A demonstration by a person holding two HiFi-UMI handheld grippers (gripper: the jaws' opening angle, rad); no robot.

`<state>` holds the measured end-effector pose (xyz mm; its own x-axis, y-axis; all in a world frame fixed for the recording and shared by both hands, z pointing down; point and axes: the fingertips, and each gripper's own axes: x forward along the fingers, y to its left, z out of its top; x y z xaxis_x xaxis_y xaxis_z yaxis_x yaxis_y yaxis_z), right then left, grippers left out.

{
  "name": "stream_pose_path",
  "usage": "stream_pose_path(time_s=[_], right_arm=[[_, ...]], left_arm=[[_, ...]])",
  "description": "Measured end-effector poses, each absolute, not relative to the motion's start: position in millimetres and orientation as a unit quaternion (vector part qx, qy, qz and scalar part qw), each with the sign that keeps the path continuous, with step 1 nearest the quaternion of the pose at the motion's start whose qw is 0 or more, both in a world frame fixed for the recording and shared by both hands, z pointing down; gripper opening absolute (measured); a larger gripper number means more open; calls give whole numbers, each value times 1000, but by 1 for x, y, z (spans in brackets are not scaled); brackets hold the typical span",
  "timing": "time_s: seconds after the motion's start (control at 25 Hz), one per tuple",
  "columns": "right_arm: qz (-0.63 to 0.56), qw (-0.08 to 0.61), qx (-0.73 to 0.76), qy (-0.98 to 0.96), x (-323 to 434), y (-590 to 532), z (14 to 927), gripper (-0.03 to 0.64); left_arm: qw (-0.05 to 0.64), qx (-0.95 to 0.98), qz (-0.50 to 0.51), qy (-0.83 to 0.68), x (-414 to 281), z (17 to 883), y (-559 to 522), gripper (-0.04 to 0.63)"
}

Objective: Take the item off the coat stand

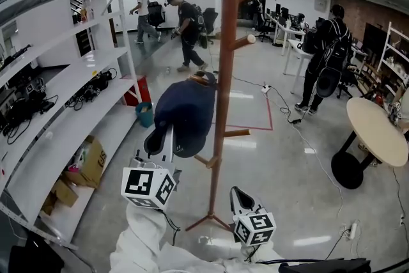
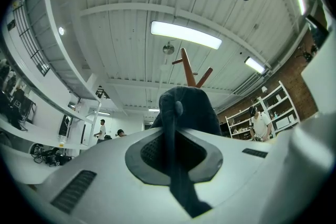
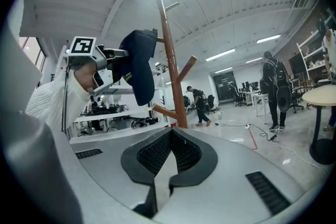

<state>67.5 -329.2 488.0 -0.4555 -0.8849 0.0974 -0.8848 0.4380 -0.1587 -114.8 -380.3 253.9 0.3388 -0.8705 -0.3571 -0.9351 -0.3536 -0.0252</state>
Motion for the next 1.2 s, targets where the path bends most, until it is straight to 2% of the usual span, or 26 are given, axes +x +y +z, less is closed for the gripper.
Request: stream_pose_path(time_s=[0.68, 1.2], right_arm=[[-99, -2, -514, 852, 62, -325, 493, 9], [-103, -11, -498, 861, 53, -322, 497, 9]], left_arm=[[116, -787, 170, 582, -142, 245, -367, 12], [81, -785, 181, 587, -145, 274, -338, 14]])
